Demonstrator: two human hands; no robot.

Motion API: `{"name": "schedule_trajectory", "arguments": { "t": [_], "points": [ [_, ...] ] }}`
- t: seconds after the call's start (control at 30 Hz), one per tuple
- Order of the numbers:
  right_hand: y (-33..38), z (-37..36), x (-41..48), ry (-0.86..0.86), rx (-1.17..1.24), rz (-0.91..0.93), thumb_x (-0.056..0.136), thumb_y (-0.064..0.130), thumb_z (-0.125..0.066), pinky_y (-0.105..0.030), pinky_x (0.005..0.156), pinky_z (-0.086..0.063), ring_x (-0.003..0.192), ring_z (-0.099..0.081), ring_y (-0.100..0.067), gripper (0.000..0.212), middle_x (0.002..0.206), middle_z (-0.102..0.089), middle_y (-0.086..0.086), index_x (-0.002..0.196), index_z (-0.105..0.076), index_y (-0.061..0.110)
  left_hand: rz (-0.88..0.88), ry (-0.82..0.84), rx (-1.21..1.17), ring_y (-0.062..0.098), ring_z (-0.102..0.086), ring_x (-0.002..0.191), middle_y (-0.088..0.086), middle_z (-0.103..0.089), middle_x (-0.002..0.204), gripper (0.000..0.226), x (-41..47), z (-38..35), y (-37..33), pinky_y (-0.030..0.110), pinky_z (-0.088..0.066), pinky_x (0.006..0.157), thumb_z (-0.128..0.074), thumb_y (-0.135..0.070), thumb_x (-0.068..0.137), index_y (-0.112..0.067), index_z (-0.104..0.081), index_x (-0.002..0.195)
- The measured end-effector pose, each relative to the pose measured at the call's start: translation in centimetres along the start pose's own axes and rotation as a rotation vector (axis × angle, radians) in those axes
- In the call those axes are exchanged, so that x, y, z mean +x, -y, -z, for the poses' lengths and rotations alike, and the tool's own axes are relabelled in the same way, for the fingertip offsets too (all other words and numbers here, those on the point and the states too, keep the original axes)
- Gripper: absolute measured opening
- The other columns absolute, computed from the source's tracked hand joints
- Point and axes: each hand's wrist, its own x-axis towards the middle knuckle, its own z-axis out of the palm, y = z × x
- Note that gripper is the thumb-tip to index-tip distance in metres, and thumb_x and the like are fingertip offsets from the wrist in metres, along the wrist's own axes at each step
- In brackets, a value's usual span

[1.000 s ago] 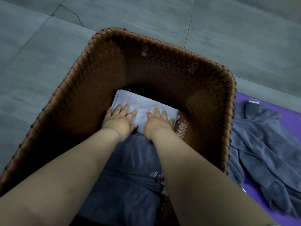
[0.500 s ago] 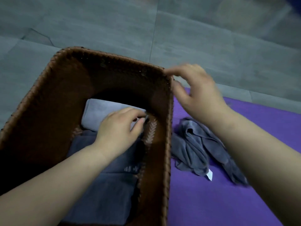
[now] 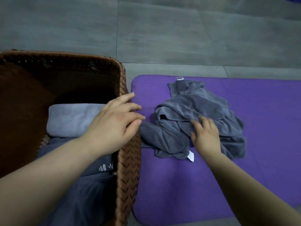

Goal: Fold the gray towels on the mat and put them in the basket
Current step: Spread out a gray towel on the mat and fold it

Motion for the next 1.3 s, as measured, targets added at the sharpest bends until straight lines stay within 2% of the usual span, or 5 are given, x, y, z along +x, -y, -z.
{"name": "schedule_trajectory", "arguments": {
  "t": [0.17,0.37,0.57,0.87,1.3],
  "points": [
    [0.0,0.0,3.3,0.239,-0.227,-0.089,0.091,0.018,-0.048,-0.051,0.113,-0.015,0.134,-0.030,-0.031,0.046,0.142,-0.037,-0.014,0.136,-0.038,0.014,-0.005,0.001,0.038,0.015,-0.032,0.121,0.005,-0.070,0.106,0.043,0.0,-0.1,0.1,0.042,-0.025,0.098,-0.035,-0.034,0.081,-0.018,-0.074,0.087],
    [-0.1,0.4,4.0,-0.030,-0.029,-0.083,0.060,0.000,-0.068,-0.038,0.051,-0.050,0.045,-0.058,-0.034,0.006,0.051,-0.059,-0.016,0.059,-0.062,0.000,-0.009,-0.015,0.062,0.013,-0.033,0.121,0.002,-0.071,0.103,0.041,0.0,0.0,-0.1,0.044,-0.023,0.099,-0.035,-0.033,0.081,-0.020,-0.074,0.085],
    [0.4,4.5,4.0,-0.228,0.523,-0.314,0.097,0.017,-0.038,-0.039,0.083,-0.039,0.101,-0.056,-0.038,0.029,0.109,-0.063,-0.022,0.112,-0.055,-0.002,-0.022,-0.032,0.084,0.009,-0.037,0.117,-0.006,-0.074,0.080,0.040,0.0,0.2,-0.1,0.034,-0.018,0.104,-0.037,-0.036,0.079,-0.021,-0.073,0.072],
    [3.4,13.4,1.3,-0.096,0.941,-0.173,0.095,0.012,-0.042,0.009,0.068,-0.031,0.081,-0.050,0.004,0.018,0.083,-0.052,0.020,0.105,-0.057,0.015,0.145,0.008,-0.194,0.011,-0.057,0.105,0.000,-0.068,0.113,0.061,3.6,2.9,-8.3,0.030,-0.032,0.106,-0.054,-0.051,0.072,-0.019,-0.056,0.123],
    [-0.2,47.8,-0.5,0.236,1.025,-0.233,0.071,0.035,-0.070,-0.028,0.084,-0.049,0.093,-0.060,-0.008,0.033,0.092,-0.062,0.009,0.095,-0.050,0.028,0.283,0.261,-0.549,0.025,-0.061,0.090,-0.005,-0.071,0.080,0.049,14.7,27.5,-23.5,0.031,-0.045,0.084,-0.043,-0.056,0.043,-0.030,-0.067,0.077]
  ]
}}
